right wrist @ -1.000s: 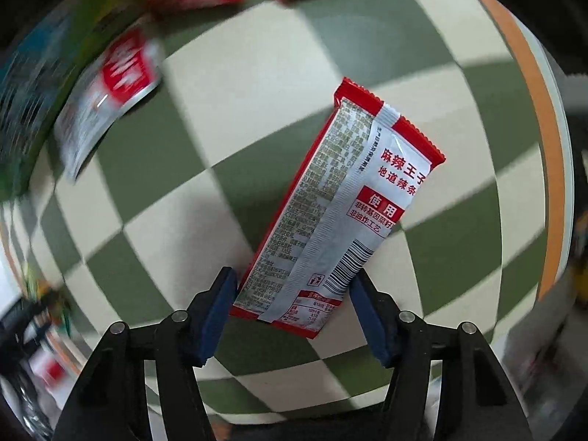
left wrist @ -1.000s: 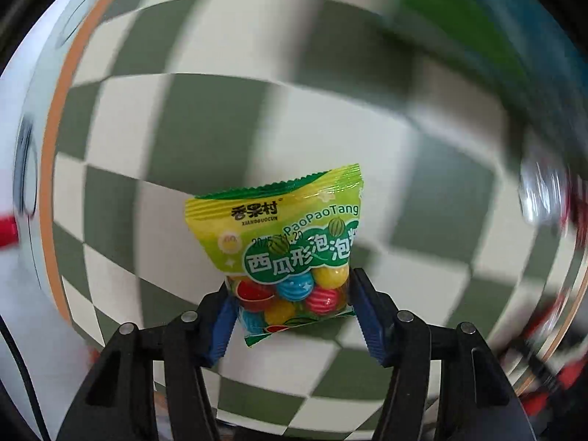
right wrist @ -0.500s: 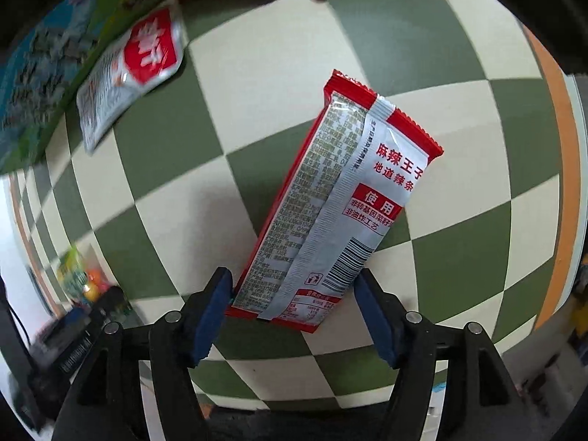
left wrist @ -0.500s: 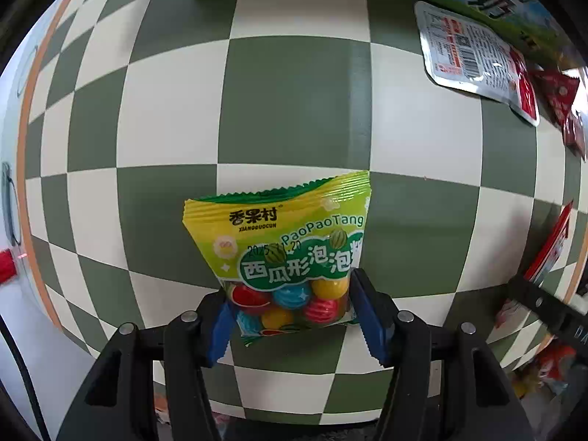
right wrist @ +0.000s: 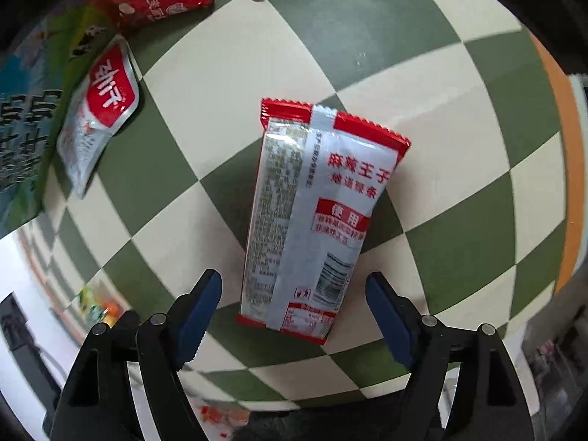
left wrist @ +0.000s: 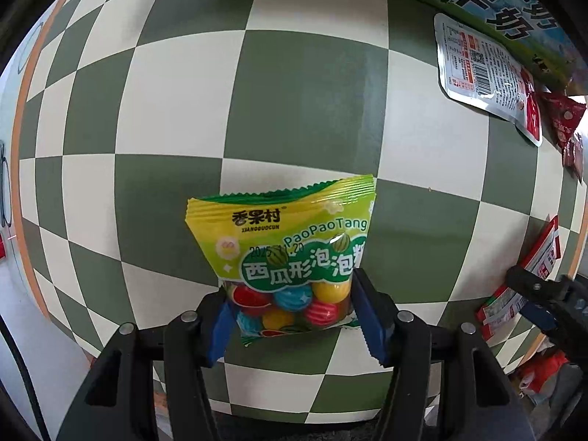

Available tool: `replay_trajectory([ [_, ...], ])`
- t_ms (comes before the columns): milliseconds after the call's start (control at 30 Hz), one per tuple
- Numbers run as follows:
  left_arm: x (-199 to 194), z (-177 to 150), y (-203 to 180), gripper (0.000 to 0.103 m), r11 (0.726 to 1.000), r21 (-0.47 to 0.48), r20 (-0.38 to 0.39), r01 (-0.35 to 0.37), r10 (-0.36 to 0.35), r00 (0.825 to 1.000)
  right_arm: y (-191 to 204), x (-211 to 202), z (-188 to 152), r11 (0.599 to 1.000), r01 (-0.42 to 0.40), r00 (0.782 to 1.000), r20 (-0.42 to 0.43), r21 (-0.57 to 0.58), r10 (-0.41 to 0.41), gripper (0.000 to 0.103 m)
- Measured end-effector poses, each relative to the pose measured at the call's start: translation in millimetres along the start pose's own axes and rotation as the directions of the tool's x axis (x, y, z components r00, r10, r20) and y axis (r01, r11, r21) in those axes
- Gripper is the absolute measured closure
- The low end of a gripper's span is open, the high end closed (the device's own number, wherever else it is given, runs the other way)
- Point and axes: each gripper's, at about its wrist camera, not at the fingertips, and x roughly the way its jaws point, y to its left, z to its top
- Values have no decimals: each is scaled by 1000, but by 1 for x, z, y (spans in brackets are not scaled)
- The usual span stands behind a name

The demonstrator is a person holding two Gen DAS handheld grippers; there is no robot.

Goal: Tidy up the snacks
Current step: 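Grasp the green bubble-gum bag with the left tool while the right tool grasps the long spicy strip, then carry both packets into the box and open both tools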

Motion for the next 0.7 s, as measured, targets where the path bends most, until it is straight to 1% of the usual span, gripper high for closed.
replay_trajectory([
  [33,0,-1,-1,47,1000,1,4,-5,5,1000,6,2,-1,999,35,999,11,-14,-35,22],
  [67,-2,-4,-6,48,1000,2,8,-11,11,1000,15,4,-3,995,92,995,29,-44,-91,24],
  [100,-5,-4,-7,48,1000,8,12,-17,17,1000,21,3,-5,989,130,990,58,-73,-126,34],
  [133,-9,-6,-10,48,1000,12,14,-21,20,1000,30,-1,-10,983,144,986,105,-112,-132,48],
  [200,-9,-9,-15,49,1000,22,14,-22,22,1000,48,-3,-19,957,204,972,158,-206,-174,50],
  [267,-10,-12,-21,51,999,41,18,-34,34,999,54,-3,-26,941,226,964,194,-253,-180,51],
  [333,-12,-15,-25,51,998,56,27,-34,32,999,53,-4,-33,933,223,964,209,-282,-167,54],
  [467,-21,-21,-36,52,994,94,57,-51,45,997,43,-11,-43,929,180,972,203,-323,-118,58],
  [533,-30,-23,-41,52,993,112,69,-45,37,997,35,-17,-44,922,183,969,218,-340,-112,59],
  [567,-32,-25,-44,52,992,118,77,-45,36,996,41,-14,-53,923,175,971,218,-344,-103,59],
  [600,-38,-27,-46,52,991,126,88,-43,32,996,46,-13,-62,924,164,971,219,-344,-91,59],
  [700,-60,-29,-51,52,989,145,118,-25,8,993,42,-25,-70,926,124,974,222,-357,-45,60],
])
